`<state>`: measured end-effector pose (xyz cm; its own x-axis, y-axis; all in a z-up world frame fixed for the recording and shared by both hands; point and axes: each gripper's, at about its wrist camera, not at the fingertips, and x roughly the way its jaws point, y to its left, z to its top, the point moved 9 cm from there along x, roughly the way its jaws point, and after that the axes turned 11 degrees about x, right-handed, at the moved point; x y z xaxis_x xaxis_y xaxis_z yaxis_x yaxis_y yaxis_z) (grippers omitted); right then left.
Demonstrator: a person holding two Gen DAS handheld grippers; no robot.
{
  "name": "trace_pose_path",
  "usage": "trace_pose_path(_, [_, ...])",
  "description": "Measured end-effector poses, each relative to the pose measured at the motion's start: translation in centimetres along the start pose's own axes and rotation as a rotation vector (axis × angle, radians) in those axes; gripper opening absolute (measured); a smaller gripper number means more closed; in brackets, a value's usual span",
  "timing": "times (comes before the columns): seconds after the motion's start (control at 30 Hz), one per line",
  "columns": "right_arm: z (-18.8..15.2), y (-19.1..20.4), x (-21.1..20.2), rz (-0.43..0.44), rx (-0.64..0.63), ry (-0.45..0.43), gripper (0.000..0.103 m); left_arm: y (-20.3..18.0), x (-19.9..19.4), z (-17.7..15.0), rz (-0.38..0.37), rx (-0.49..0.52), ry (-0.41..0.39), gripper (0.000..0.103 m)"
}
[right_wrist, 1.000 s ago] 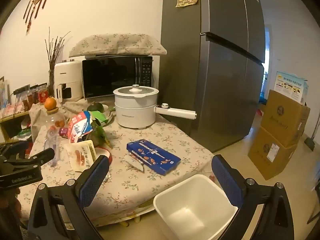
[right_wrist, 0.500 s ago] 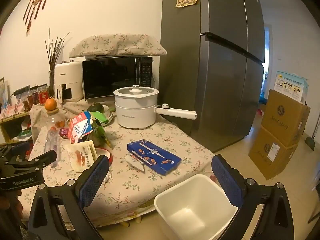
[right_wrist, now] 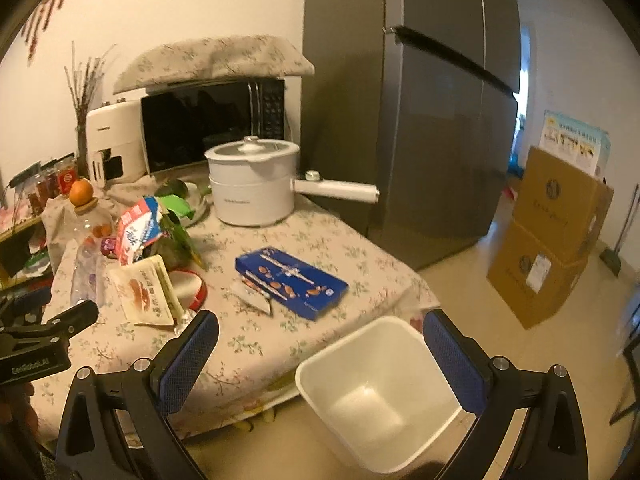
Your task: Collect trash
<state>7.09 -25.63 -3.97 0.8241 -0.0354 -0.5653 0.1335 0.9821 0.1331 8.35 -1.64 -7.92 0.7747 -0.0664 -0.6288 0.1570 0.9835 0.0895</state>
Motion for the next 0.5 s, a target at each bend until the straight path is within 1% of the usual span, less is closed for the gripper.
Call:
trace_pose_path(0.33, [-0.53, -0.54, 0.67, -0.044, 0.001, 0.030, 0.103, -0.47, 0.99, -0.47, -0.019, 0.015, 0.047, 0.103])
trace_pose_path(0.5, [-0.35, -0.62, 0.71, -0.052, -0.003, 0.030, 0.103, -0.58, 1.04, -0.49, -0.019, 0.025, 0.049, 0.103])
